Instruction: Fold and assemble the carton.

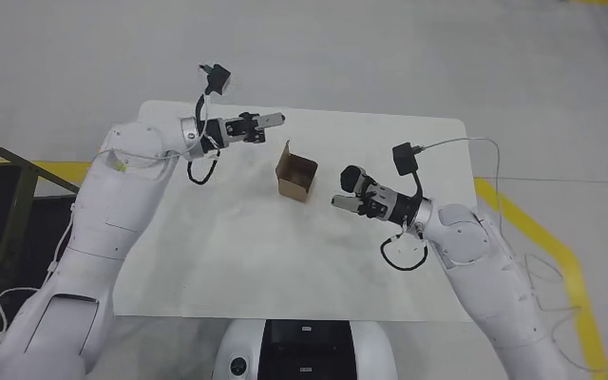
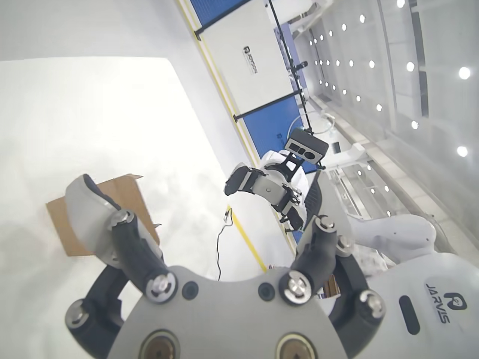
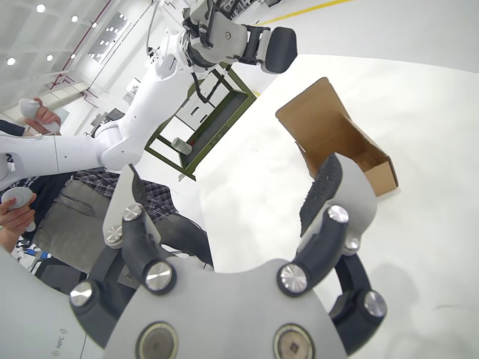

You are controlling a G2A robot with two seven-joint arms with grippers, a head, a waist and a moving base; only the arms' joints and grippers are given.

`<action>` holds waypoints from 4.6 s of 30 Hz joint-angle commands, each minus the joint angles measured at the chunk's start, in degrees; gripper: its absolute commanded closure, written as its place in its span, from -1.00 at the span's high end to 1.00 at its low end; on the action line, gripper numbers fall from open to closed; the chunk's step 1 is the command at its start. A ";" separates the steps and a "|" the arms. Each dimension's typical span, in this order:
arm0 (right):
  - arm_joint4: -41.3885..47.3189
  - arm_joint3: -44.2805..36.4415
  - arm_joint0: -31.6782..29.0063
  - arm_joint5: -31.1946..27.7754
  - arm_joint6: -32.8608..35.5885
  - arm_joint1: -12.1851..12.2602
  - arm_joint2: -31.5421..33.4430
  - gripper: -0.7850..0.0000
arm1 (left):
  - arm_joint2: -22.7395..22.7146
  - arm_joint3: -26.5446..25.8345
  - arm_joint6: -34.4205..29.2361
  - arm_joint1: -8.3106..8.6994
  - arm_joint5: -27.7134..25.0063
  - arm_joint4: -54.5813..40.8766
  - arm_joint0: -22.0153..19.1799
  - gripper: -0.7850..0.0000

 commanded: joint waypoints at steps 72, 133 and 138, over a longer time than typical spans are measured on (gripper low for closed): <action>-7.86 67.29 35.74 -21.55 -19.07 -20.45 -30.50 1.00 | -17.26 -6.53 -3.26 4.01 -0.80 -2.94 19.06 1.00; -4.19 43.62 31.68 5.28 5.80 -13.81 -26.00 0.57 | -17.26 -6.53 -3.26 4.01 -0.80 -2.94 19.06 1.00; -4.44 45.06 32.51 5.30 5.77 -14.75 -26.97 0.56 | -17.26 -6.53 -3.26 4.01 -0.80 -2.94 19.06 1.00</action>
